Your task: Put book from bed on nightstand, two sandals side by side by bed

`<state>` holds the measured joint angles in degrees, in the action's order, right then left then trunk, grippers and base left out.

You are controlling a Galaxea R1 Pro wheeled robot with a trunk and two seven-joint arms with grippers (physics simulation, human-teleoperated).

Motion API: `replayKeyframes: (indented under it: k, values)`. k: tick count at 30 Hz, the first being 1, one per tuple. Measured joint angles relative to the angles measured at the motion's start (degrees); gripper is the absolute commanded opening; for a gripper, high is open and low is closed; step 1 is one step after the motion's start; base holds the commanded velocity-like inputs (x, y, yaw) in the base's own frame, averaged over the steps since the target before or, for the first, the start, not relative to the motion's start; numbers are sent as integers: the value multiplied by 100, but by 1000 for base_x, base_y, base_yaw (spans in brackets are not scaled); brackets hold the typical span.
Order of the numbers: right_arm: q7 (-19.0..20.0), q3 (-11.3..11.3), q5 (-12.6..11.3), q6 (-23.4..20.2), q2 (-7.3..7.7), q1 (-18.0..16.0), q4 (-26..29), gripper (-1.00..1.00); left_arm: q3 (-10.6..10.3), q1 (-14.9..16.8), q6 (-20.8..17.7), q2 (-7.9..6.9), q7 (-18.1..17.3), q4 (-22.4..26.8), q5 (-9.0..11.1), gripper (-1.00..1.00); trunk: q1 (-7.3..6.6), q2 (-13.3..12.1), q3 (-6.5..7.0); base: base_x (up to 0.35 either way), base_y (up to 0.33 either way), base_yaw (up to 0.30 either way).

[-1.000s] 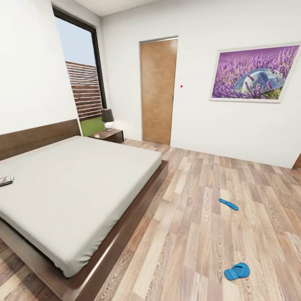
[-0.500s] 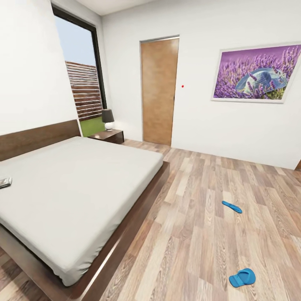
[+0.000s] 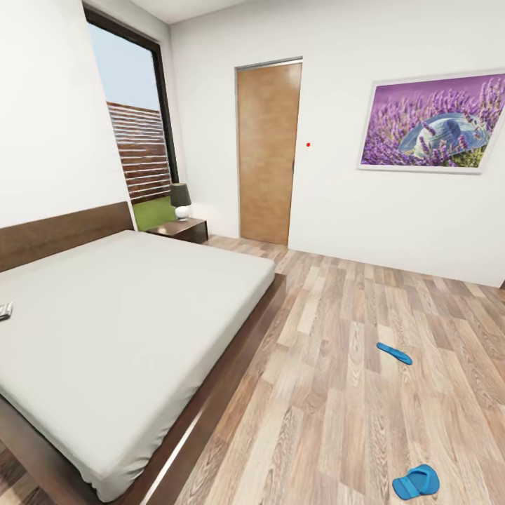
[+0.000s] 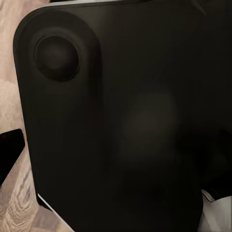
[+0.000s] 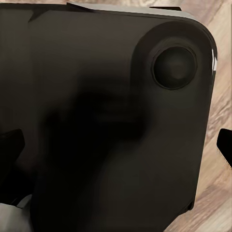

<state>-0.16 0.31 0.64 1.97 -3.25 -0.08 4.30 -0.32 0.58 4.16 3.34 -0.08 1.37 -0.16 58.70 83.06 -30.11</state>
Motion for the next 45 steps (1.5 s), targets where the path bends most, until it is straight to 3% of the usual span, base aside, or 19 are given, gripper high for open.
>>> replayKeyframes:
  k: [45]
  values:
    - [63, -20, -16, -7, 10, 0, 0, 100, 0, 0, 3, 25, 8, -1, 0, 100, 0, 0, 55, 131, 17, -88]
